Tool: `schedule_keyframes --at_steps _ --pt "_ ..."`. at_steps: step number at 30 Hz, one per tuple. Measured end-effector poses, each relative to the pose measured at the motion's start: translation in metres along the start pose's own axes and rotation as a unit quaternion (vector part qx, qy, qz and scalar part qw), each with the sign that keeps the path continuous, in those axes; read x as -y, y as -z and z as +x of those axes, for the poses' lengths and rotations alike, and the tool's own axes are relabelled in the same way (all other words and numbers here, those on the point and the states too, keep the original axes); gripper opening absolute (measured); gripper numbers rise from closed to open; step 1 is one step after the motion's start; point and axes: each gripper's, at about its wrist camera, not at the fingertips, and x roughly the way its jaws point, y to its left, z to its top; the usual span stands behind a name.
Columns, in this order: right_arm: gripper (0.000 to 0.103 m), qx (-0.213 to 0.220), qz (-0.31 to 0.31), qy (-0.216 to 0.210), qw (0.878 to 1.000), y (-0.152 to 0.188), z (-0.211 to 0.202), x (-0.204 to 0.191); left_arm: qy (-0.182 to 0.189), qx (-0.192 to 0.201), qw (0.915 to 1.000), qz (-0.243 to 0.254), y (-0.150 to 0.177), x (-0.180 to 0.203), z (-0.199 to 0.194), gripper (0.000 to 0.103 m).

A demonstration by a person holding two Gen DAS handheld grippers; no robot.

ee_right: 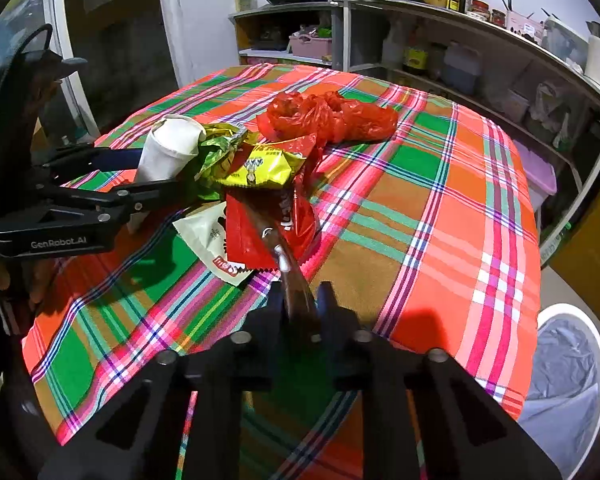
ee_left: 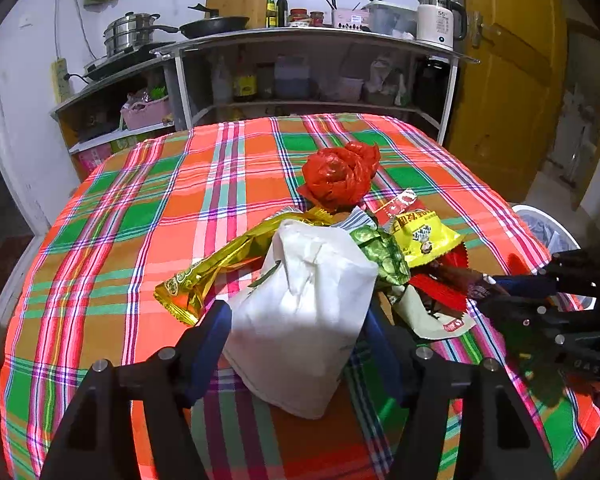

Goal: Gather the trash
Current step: 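Grasp the white paper bag with the left gripper while the right grasps the brown wrapper strip, then carry the paper bag and brown wrapper in both grippers over the bin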

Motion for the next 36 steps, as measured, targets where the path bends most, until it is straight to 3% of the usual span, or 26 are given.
schedule_keyframes --at_steps 10,21,36 --pt "0.011 0.021 0.017 -0.005 1.0 0.012 -0.021 -0.003 -0.01 0.038 0.9991 -0.018 0.009 0.003 -0.025 0.045" --pt "0.01 0.049 0.045 0.0 0.998 0.027 -0.053 0.001 0.012 0.074 0.9956 -0.056 0.022 0.009 -0.064 0.042" --pt "0.01 0.091 0.107 0.031 0.99 0.056 -0.107 0.025 0.081 0.095 0.9919 -0.022 0.016 0.08 -0.095 0.042"
